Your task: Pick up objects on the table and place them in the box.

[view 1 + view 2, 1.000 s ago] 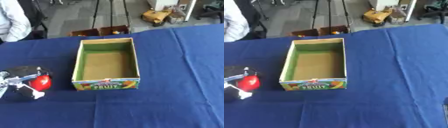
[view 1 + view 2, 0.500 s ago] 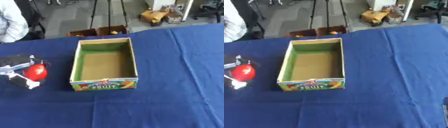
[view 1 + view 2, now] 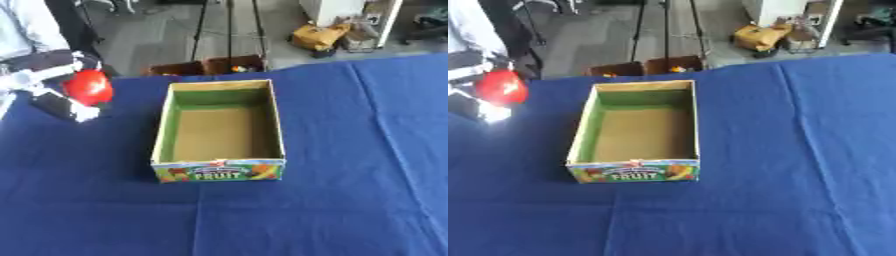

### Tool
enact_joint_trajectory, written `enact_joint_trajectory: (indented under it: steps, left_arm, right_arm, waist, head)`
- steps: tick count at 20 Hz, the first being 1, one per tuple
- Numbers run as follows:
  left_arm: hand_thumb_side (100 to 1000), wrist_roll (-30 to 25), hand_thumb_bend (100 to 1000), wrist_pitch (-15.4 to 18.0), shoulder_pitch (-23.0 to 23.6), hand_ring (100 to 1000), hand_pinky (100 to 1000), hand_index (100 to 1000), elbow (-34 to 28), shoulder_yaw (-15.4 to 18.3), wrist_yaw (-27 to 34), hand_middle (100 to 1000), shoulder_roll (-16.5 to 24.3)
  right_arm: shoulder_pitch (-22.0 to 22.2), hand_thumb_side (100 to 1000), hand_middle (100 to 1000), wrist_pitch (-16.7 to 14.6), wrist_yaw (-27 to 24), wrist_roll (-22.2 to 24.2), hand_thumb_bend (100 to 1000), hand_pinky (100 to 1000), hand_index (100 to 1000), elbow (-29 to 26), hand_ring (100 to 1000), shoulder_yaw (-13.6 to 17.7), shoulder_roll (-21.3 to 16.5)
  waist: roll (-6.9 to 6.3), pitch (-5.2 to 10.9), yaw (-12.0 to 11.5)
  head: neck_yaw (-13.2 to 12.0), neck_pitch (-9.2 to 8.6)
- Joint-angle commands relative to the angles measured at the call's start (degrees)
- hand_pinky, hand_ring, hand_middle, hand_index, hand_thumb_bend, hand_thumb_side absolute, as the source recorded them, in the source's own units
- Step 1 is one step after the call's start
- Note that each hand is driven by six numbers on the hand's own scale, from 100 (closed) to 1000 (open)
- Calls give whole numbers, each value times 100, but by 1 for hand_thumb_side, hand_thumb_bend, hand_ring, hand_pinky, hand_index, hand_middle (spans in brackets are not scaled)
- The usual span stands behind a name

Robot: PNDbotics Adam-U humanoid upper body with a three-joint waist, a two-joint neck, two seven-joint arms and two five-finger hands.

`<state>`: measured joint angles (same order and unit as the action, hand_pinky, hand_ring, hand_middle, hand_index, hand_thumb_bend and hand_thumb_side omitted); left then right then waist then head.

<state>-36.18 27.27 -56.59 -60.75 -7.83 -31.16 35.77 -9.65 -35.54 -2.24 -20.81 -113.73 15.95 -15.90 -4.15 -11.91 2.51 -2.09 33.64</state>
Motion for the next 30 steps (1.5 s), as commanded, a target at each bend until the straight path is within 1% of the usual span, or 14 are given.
enact_joint_trajectory:
  steps: [1,7,11,13,14,17,21,22,23,24,27,30]
  left_arm:
    - [332,-1374,100,1216,-323,656,262,883,130,108,115,665,-63]
    - [335,-1490,100,1224,-700,644,245,880,353,118,89,644,-577]
    - [336,-1409,100,1200,-840,642,238,882,532,159,-165,640,-943]
    - [320,-1285,100,1225,-886,638,234,878,651,191,-363,624,-1125]
    - [337,-1212,100,1247,-902,639,234,878,721,203,-469,624,-1209]
    - [336,-959,100,1303,-945,641,234,880,925,250,-844,637,-1403]
    - [334,-587,100,1394,-956,636,227,882,1270,322,-1294,620,-1632]
    - [333,-500,100,1431,-948,641,231,882,1363,339,-1425,622,-1694]
    - [263,-397,100,1468,-940,647,237,881,1440,359,-1588,627,-1749]
    - [330,-272,100,1486,-922,651,242,879,1500,380,-1799,628,-1809]
    - [330,231,100,1465,-835,661,256,874,1632,452,-2573,631,-2019]
    - [330,870,100,1382,-751,673,271,872,1711,499,-3423,633,-2219]
  right_arm:
    - [-66,702,478,-29,-65,33,100,760,763,-86,808,-16,-153]
    - [-127,688,476,-2,-119,90,100,761,763,-86,810,-56,-156]
    - [-173,680,476,10,-148,101,100,762,764,-86,812,-63,-154]
    - [-203,677,477,13,-167,95,100,763,764,-86,812,-64,-151]
    - [-219,676,477,11,-175,92,100,763,764,-86,812,-65,-149]
    - [-270,674,477,-3,-197,93,100,763,763,-86,812,-75,-150]
    - [-354,670,475,-4,-215,119,100,765,764,-86,814,-93,-134]
    - [-377,670,475,-6,-220,127,100,765,764,-86,814,-98,-127]
    - [-394,670,474,-9,-226,135,100,765,765,-86,814,-101,-121]
    - [-409,670,474,-12,-230,141,100,765,765,-86,815,-102,-113]
    - [-440,670,473,-24,-237,158,100,766,765,-86,815,-106,-93]
    - [-465,670,472,-35,-242,179,100,766,766,-86,816,-115,-77]
  waist:
    - [0,105,55]
    - [-52,70,236]
    - [-92,42,346]
    - [-106,23,410]
    - [-113,12,449]
    - [-139,-32,564]
    - [-182,-119,712]
    - [-189,-143,746]
    - [-191,-162,772]
    - [-192,-184,794]
    - [-186,-240,830]
    - [-182,-288,849]
  head:
    - [-138,-123]
    - [-253,-223]
    - [-312,-252]
    - [-333,-278]
    - [-345,-290]
    - [-382,-318]
    - [-403,-369]
    - [-413,-395]
    - [-421,-423]
    - [-428,-456]
    - [-443,-535]
    - [-457,-578]
